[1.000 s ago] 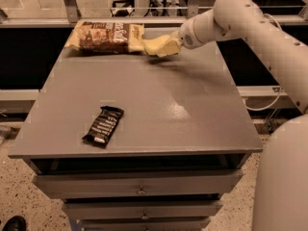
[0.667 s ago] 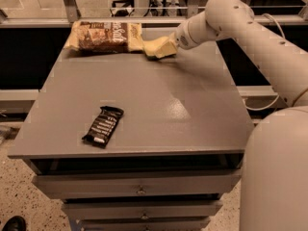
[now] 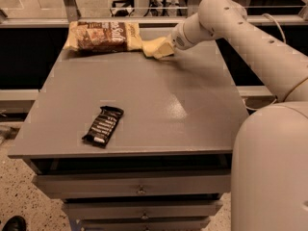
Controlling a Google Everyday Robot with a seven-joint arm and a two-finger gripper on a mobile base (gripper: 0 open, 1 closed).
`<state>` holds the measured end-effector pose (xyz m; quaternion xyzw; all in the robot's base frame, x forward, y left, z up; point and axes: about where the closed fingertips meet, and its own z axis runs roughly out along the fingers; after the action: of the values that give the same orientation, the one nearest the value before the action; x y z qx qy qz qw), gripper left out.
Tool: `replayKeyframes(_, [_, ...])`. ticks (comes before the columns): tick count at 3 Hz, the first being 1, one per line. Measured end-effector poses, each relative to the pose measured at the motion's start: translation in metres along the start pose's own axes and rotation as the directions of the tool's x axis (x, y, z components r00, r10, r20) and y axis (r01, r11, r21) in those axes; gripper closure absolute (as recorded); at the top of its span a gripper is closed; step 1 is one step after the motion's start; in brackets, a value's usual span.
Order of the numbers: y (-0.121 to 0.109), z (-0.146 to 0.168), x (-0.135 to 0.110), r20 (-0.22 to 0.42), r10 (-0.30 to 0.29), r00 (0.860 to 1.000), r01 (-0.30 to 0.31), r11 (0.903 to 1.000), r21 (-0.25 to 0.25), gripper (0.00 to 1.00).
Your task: Move sponge near brown chip bag
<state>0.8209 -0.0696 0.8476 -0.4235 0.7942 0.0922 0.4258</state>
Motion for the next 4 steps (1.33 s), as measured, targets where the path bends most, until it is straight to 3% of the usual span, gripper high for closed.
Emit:
replayKeyframes(1, [0.002,-0.005,-0.007,0.017,0.006,1.000,-0.005,0.9999,-0.017,0.07])
replayKeyframes(2, [0.006,-0.011,-0.014,0.039,0.011,0.999,-0.010,0.9991,-0.040,0.00])
replayKeyframes(4, [0.010,-0.036,-0.021,0.107,0.043,0.993,-0.034,0.9959,-0.084,0.00])
